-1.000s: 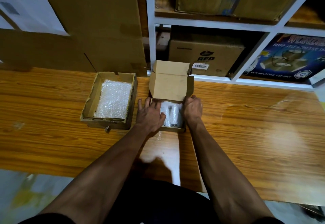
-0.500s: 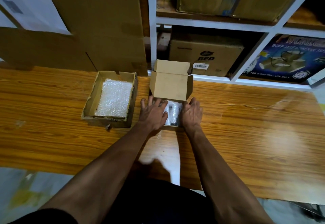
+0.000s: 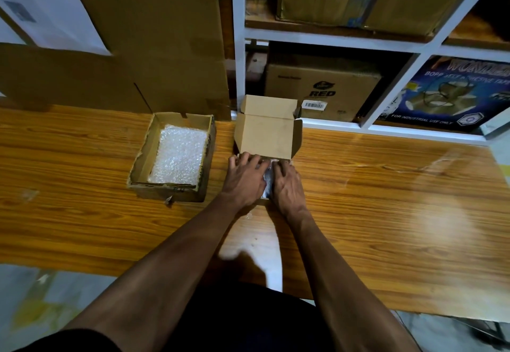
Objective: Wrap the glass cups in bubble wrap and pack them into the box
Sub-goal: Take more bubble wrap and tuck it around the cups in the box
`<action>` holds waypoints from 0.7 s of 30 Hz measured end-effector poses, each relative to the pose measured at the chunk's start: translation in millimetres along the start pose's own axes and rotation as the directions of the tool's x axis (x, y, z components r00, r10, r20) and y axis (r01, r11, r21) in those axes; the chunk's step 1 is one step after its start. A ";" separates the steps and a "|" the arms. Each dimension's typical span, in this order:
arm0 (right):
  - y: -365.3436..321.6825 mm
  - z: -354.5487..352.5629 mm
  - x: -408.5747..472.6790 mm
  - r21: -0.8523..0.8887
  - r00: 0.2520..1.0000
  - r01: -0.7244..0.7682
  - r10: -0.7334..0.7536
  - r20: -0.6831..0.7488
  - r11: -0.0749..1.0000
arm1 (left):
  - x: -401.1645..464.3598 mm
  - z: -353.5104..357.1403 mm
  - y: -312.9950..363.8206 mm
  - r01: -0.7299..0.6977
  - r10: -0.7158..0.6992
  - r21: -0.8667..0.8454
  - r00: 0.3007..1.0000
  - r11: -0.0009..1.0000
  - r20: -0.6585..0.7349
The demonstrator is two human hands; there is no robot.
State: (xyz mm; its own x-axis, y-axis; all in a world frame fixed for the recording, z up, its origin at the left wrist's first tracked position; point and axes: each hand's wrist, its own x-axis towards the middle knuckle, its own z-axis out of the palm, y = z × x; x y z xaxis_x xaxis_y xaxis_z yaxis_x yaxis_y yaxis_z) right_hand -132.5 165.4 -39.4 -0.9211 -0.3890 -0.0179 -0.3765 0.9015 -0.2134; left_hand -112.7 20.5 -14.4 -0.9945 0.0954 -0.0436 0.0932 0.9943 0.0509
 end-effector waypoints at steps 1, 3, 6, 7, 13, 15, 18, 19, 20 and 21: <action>0.2 2.4 1.4 0.006 1.000 -0.011 0.011 0.014 1.000 | -1.2 3.0 -0.1 0.008 -0.008 -0.003 1.000 1.000 0.014; -0.2 2.3 6.9 -0.025 0.998 -0.022 0.023 0.059 0.999 | -0.3 6.0 0.0 0.037 -0.037 -0.011 0.998 0.999 0.047; -2.5 0.2 13.5 -0.080 0.995 -0.016 0.023 0.093 0.997 | 4.9 4.9 2.6 0.055 -0.054 -0.018 0.994 0.998 0.092; -3.5 -0.7 15.1 -0.083 0.995 -0.023 0.031 0.098 0.996 | 7.5 3.5 3.2 0.057 -0.054 -0.025 0.993 0.998 0.104; 1.4 -3.0 -1.0 -0.102 0.998 -0.059 0.061 0.016 0.993 | 1.0 1.6 -0.2 0.044 -0.044 -0.002 0.998 0.999 0.045; 5.4 -2.7 -7.9 -0.119 0.995 -0.100 0.097 -0.035 0.988 | -9.9 6.6 -7.5 0.096 -0.096 0.005 0.995 0.995 -0.010; 4.1 -6.3 -9.6 -0.189 0.993 -0.114 0.119 0.011 0.975 | -18.3 15.2 -19.2 0.158 -0.158 -0.014 0.987 0.987 0.000; 2.6 -8.1 -8.7 -0.200 0.991 -0.116 0.126 0.037 0.973 | -18.1 16.6 -20.6 0.165 -0.165 -0.014 0.986 0.986 0.015; 1.2 -8.9 -7.6 -0.200 0.989 -0.120 0.134 0.059 0.972 | -16.8 16.6 -20.7 0.168 -0.168 -0.009 0.985 0.986 0.029; -0.9 -9.3 -6.7 -0.192 0.988 -0.125 0.141 0.070 0.973 | -15.2 16.3 -19.8 0.170 -0.169 -0.006 0.985 0.985 0.039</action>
State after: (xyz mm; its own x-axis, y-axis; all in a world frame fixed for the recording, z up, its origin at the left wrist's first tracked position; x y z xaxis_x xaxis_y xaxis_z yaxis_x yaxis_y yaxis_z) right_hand -126.9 169.0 -30.0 -0.9557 -0.2705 -0.1162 -0.2703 0.9626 -0.0180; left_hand -98.7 0.1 -31.0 -0.9933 -0.0727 -0.0903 -0.0773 0.9958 0.0489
